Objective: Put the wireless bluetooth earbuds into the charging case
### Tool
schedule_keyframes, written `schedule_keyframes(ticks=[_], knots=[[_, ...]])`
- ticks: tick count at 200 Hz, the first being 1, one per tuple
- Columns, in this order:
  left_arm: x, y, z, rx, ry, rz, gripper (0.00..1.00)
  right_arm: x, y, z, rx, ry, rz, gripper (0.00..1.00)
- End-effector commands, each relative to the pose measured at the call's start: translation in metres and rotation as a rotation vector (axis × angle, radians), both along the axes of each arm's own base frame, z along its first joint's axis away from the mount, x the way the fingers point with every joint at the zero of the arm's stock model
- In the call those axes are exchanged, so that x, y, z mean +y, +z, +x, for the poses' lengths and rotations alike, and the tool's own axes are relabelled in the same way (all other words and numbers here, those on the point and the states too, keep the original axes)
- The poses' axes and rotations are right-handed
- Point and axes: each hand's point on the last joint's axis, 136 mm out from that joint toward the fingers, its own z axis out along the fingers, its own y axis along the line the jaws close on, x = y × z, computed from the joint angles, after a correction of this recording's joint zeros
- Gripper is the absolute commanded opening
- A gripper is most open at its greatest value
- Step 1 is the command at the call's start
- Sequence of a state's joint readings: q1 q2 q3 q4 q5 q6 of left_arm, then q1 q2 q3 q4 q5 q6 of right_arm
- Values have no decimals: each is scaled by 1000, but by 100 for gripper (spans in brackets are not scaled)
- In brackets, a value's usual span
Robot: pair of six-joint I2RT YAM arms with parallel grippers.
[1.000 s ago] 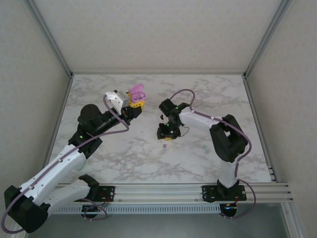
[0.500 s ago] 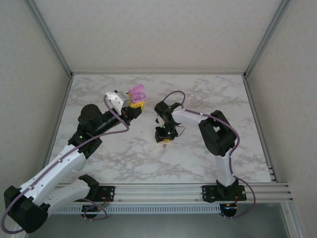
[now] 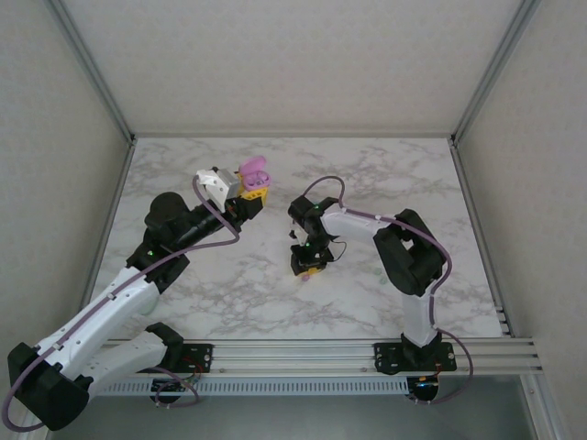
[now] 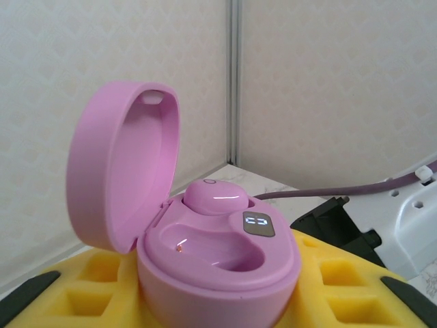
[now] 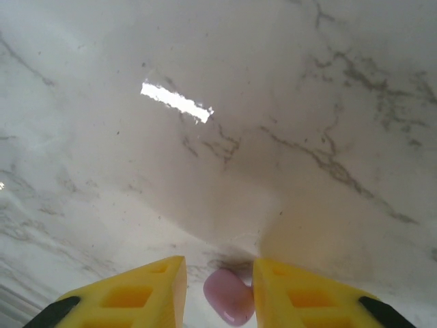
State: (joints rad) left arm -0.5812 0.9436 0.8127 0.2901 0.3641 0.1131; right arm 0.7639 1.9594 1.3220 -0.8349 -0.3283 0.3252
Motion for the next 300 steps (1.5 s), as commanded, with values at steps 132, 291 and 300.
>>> schedule_keyframes(ticks=[132, 291, 300], knots=[[8, 11, -7, -42, 25, -12, 33, -7, 22, -2, -208, 302, -79, 39], [21, 23, -17, -81, 62, 10, 33, -4, 2, -24, -345, 994, -38, 48], [20, 23, -17, -79, 59, 8, 33, -5, 0, -25, -336, 997, -44, 48]])
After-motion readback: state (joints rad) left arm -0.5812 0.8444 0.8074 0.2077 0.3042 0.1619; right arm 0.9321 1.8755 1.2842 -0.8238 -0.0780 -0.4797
